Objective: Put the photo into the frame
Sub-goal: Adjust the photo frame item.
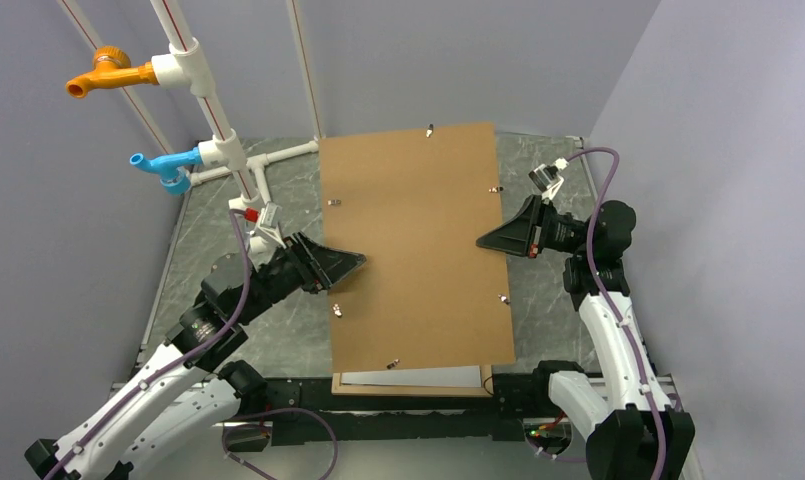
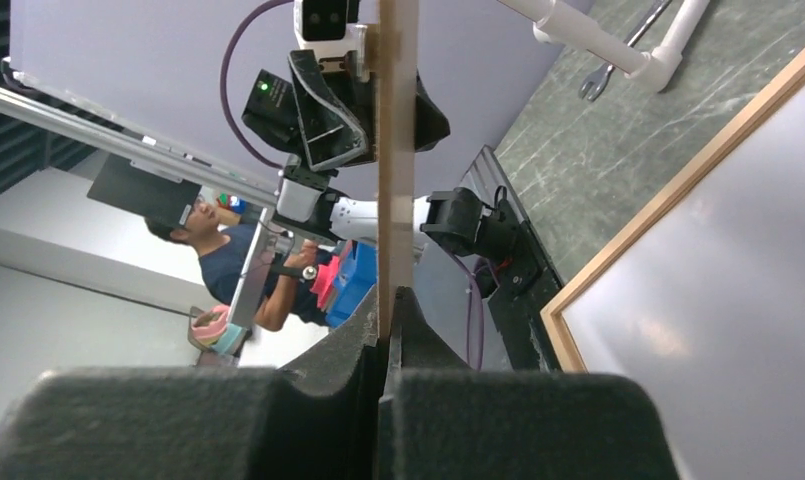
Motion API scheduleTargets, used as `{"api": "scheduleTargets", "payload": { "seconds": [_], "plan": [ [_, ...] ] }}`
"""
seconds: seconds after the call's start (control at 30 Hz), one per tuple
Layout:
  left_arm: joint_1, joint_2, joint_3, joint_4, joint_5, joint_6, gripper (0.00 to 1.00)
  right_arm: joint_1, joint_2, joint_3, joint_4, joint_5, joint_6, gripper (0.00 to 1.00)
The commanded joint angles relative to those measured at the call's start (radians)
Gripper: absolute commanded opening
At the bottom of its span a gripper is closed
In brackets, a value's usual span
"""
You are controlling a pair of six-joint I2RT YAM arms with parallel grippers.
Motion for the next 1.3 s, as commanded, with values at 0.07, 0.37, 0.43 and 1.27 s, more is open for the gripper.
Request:
{"api": "scheduleTargets", "payload": {
  "seconds": [0.07, 0.37, 0.43, 1.27],
  "plan": [
    [0.016, 0.017, 0.023, 0.014, -0.015, 0.017, 0.85, 0.001, -0.005, -0.010, 0.263, -0.017, 0.150, 0.00],
    [0.016, 0.080, 0.221, -0.389, -0.162, 0.135, 1.00, 0.001, 0.013, 0.223, -0.669, 0.115, -0.622, 0.00],
    [0.015, 0.100, 0.255, -0.446, -0.185, 0.161, 0.99, 0.001, 0.025, 0.242, -0.715, 0.142, -0.678, 0.00],
    [0.011, 0.496, 0.380, -0.374, -0.075, 0.313, 0.93, 0.001, 0.113, -0.024, -0.636, 0.241, -0.639, 0.00]
  ]
}}
